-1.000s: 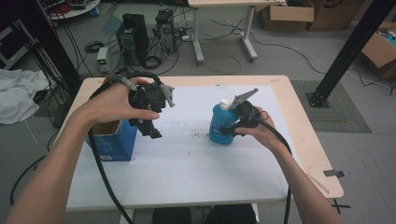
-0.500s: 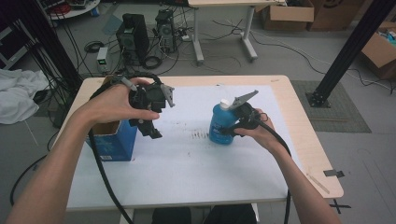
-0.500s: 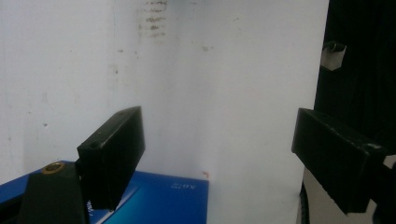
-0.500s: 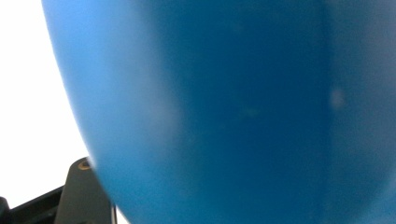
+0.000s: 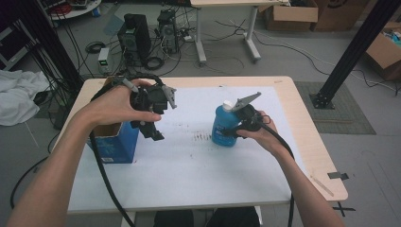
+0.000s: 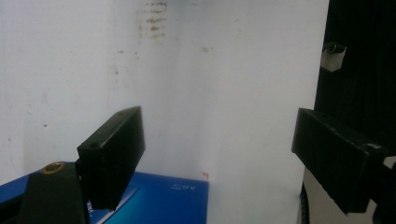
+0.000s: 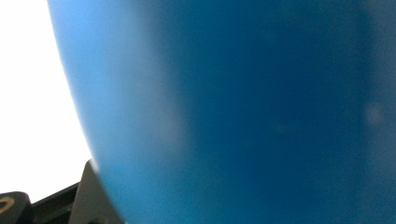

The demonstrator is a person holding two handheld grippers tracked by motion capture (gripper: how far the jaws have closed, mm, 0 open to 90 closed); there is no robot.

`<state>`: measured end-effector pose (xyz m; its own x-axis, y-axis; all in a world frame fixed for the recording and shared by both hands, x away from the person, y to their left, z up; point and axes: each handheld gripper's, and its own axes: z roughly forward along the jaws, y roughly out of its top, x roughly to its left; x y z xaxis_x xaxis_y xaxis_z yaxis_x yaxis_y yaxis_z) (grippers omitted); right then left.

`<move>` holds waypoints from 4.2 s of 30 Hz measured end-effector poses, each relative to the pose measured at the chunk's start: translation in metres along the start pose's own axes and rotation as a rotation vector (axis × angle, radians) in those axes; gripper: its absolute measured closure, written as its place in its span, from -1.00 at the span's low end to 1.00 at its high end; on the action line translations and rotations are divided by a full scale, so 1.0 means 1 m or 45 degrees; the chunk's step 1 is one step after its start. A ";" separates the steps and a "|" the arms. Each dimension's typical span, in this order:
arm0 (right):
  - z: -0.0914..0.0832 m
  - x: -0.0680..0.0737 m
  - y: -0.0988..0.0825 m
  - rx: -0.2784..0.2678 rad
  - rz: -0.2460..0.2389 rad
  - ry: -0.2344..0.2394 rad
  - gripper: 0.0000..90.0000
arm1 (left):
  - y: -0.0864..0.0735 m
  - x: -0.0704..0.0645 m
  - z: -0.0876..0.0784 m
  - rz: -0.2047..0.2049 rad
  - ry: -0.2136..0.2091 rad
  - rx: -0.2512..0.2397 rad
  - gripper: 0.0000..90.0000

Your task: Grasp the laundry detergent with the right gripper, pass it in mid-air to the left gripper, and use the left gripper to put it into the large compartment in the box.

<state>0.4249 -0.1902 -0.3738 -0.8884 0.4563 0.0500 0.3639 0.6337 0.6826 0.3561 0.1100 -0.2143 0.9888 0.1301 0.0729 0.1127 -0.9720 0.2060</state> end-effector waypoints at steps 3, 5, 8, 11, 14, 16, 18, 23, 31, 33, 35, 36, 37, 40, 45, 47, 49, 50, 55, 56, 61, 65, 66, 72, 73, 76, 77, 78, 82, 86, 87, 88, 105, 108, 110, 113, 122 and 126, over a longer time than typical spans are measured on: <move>0.000 0.000 -0.001 -0.007 0.005 0.003 -0.12 | 0.000 0.000 0.000 -0.007 -0.001 -0.004 -0.60; 0.000 -0.001 -0.001 -0.011 0.005 0.006 -0.12 | 0.000 0.000 0.000 0.001 -0.002 0.003 -0.60; 0.001 -0.001 -0.001 -0.014 0.006 0.006 -0.12 | 0.001 0.000 0.001 0.000 -0.001 0.002 -0.60; 0.001 -0.001 -0.002 -0.017 0.003 0.010 -0.12 | 0.001 0.000 0.001 -0.001 0.000 0.001 -0.60; 0.001 -0.002 -0.002 -0.020 0.008 0.024 -0.11 | 0.001 0.000 0.001 0.001 -0.001 0.004 -0.60; 0.001 -0.003 -0.002 -0.022 0.002 0.028 -0.11 | 0.000 0.000 0.001 0.000 -0.001 0.003 -0.60; 0.001 -0.004 -0.002 -0.027 -0.017 0.031 -0.09 | 0.000 0.001 0.001 -0.002 -0.001 0.002 -0.60; 0.002 -0.003 -0.002 -0.039 -0.035 0.028 -0.05 | 0.000 0.000 0.001 0.000 0.000 0.003 -0.60; 0.002 -0.004 -0.005 -0.066 -0.060 0.042 -0.01 | -0.001 0.000 0.001 -0.004 -0.001 0.003 -0.60; 0.002 -0.004 -0.005 -0.070 -0.061 0.043 -0.01 | -0.002 0.000 0.001 -0.006 0.000 0.000 -0.60; 0.002 -0.004 -0.005 -0.074 -0.060 0.043 -0.01 | -0.002 0.000 0.001 -0.007 -0.001 0.001 -0.60; 0.002 -0.005 -0.006 -0.078 -0.063 0.047 0.00 | -0.002 0.000 0.001 -0.006 0.001 0.001 -0.60; 0.002 -0.005 -0.006 -0.081 -0.056 0.047 0.00 | -0.002 0.000 0.001 -0.007 0.000 0.001 -0.60; 0.002 -0.005 -0.006 -0.088 -0.061 0.048 0.00 | -0.002 0.001 0.001 -0.009 0.000 0.001 -0.60; 0.002 -0.006 -0.007 -0.097 -0.050 0.049 0.00 | -0.001 0.001 0.002 -0.007 -0.001 0.004 -0.60; 0.002 -0.006 -0.007 -0.101 -0.045 0.043 0.01 | -0.001 0.002 0.002 -0.008 -0.002 0.002 -0.60; 0.001 -0.005 -0.006 -0.101 -0.048 0.051 0.01 | -0.001 0.002 0.002 -0.008 -0.001 0.004 -0.60; 0.001 -0.004 -0.005 -0.105 -0.053 0.051 0.01 | -0.001 0.002 0.002 -0.008 -0.001 0.004 -0.60; -0.005 -0.002 0.001 -0.138 -0.052 0.052 0.01 | -0.001 0.003 0.001 -0.009 0.003 -0.002 -0.60; -0.008 0.000 0.005 -0.137 -0.070 0.056 0.01 | 0.000 0.003 -0.001 -0.007 0.001 -0.010 -0.60; -0.022 0.010 0.022 -0.130 -0.124 0.074 0.00 | 0.003 0.005 -0.008 -0.002 0.004 -0.024 -0.60; -0.031 0.018 0.034 -0.123 -0.167 0.085 0.01 | 0.006 0.005 -0.013 0.008 0.012 -0.025 -0.60; -0.033 0.019 0.037 -0.125 -0.175 0.090 0.00 | 0.006 0.005 -0.014 0.009 0.015 -0.024 -0.60; -0.041 0.029 0.050 -0.111 -0.232 0.119 0.00 | 0.009 0.008 -0.020 0.010 0.016 -0.028 -0.60; -0.042 0.031 0.052 -0.107 -0.240 0.121 0.00 | 0.010 0.009 -0.022 0.012 0.014 -0.039 -0.60; -0.044 0.037 0.057 -0.099 -0.266 0.132 0.00 | 0.013 0.011 -0.028 0.019 0.010 -0.067 -0.60; -0.044 0.039 0.059 -0.101 -0.270 0.137 0.00 | 0.014 0.011 -0.030 0.014 0.011 -0.080 -0.60; -0.045 0.040 0.060 -0.101 -0.276 0.144 0.00 | 0.016 0.012 -0.033 0.028 0.014 -0.080 -0.60; -0.047 0.046 0.065 -0.096 -0.297 0.159 0.00 | 0.022 0.012 -0.038 0.033 0.014 -0.105 -0.60; -0.047 0.055 0.070 -0.088 -0.330 0.158 0.00 | 0.028 0.013 -0.042 0.057 0.005 -0.119 -0.61; -0.047 0.056 0.070 -0.085 -0.335 0.161 0.00 | 0.030 0.013 -0.042 0.050 0.006 -0.120 -0.61; -0.047 0.056 0.070 -0.085 -0.335 0.161 0.00 | 0.030 0.013 -0.042 0.050 0.006 -0.120 -0.61; -0.038 0.076 0.075 -0.069 -0.396 0.218 0.00 | 0.052 0.016 -0.041 0.096 -0.035 -0.192 -0.61; -0.037 0.079 0.076 -0.071 -0.403 0.234 0.00 | 0.055 0.016 -0.038 0.112 -0.040 -0.189 -0.61; -0.037 0.080 0.077 -0.079 -0.407 0.242 0.00 | 0.057 0.015 -0.035 0.111 -0.055 -0.204 -0.61; -0.036 0.083 0.078 -0.084 -0.408 0.255 0.00 | 0.059 0.014 -0.030 0.129 -0.071 -0.204 -0.61; -0.031 0.084 0.078 -0.087 -0.401 0.282 0.00 | 0.064 0.010 -0.014 0.128 -0.102 -0.216 -0.61; -0.031 0.084 0.078 -0.090 -0.405 0.283 0.00 | 0.067 0.007 -0.004 0.122 -0.106 -0.230 -0.61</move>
<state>0.3698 -0.1216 -0.2942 -0.9955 0.0929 -0.0210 0.0473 0.6737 0.7375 0.3703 0.0466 -0.1957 0.9997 0.0148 0.0212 0.0058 -0.9275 0.3738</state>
